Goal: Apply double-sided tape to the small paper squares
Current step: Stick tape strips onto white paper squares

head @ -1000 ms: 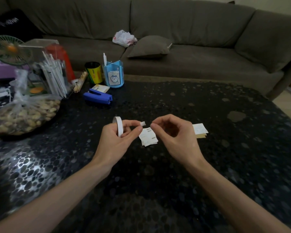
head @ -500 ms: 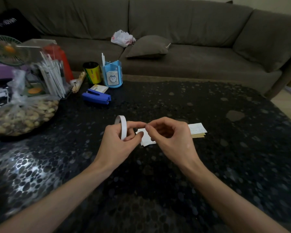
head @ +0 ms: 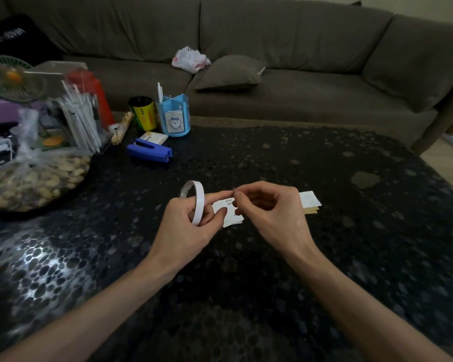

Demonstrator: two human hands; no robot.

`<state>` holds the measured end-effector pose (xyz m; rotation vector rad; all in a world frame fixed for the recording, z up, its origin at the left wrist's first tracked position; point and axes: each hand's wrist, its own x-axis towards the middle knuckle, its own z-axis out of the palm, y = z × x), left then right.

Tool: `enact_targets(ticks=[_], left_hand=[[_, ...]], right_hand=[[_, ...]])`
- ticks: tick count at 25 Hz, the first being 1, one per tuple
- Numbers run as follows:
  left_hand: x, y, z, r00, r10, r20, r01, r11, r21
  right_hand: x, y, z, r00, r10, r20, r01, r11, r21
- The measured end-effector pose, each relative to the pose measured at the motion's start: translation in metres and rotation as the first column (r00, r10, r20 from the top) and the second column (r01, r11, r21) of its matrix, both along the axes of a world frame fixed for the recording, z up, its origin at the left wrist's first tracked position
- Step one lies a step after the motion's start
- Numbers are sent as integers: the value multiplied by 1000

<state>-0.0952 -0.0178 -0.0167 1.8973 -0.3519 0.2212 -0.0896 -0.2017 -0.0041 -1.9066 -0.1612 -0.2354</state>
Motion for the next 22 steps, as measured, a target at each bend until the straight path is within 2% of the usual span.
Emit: enact_targets(ticks=[16, 22], left_hand=[[2, 0, -7, 1000, -19, 24, 19, 1000, -1], [0, -1, -4, 999, -27, 17, 28, 999, -37]], right_hand=[[0, 0, 1, 999, -24, 37, 26, 999, -48], [0, -1, 0, 999, -25, 32, 25, 1000, -16]])
